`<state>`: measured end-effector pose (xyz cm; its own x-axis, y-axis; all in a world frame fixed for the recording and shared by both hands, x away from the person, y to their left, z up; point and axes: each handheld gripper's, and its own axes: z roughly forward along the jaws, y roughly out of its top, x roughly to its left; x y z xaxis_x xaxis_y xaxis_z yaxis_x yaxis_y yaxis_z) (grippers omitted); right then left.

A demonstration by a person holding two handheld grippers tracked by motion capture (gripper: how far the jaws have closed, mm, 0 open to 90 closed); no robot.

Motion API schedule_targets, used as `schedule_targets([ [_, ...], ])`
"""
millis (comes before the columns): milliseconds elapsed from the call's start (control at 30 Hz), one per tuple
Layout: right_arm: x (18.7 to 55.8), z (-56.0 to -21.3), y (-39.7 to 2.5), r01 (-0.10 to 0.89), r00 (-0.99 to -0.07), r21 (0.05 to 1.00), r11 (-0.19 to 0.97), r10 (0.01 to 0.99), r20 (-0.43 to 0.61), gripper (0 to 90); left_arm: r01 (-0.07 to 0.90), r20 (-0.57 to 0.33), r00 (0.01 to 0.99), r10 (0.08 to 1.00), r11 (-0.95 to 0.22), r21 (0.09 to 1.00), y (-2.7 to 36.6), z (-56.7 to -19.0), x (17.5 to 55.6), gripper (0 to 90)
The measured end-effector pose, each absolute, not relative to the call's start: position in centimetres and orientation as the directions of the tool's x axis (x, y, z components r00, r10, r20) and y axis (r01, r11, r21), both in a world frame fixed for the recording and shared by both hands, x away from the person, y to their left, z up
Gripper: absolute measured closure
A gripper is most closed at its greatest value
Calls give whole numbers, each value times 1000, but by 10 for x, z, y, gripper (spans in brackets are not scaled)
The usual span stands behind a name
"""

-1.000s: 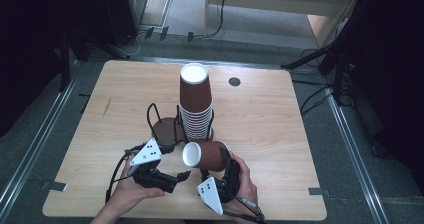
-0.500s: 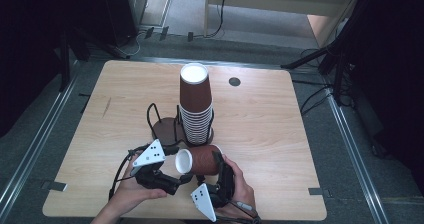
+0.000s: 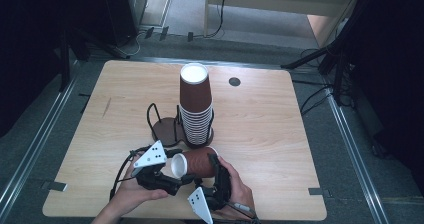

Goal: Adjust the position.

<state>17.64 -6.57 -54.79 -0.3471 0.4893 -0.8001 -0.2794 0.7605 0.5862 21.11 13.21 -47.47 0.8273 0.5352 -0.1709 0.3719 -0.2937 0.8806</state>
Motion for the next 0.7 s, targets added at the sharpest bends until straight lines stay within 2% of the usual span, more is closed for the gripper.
schedule_targets([
  [167, 176, -547, -65, -282, -328, 571, 771, 481, -813, 115, 369, -168, 832, 529, -302, 879, 131, -475, 211, 160],
  [267, 176, -547, -66, -282, -329, 569, 772, 479, -814, 113, 363, -164, 834, 526, -300, 882, 131, -475, 210, 216],
  [567, 174, -546, -67, -252, -343, 586, 770, 495, -799, 100, 370, -180, 838, 515, -295, 881, 131, -475, 210, 231],
  [700, 174, -546, -67, -250, -339, 588, 770, 499, -798, 60, 372, -176, 835, 522, -299, 879, 131, -476, 211, 236],
])
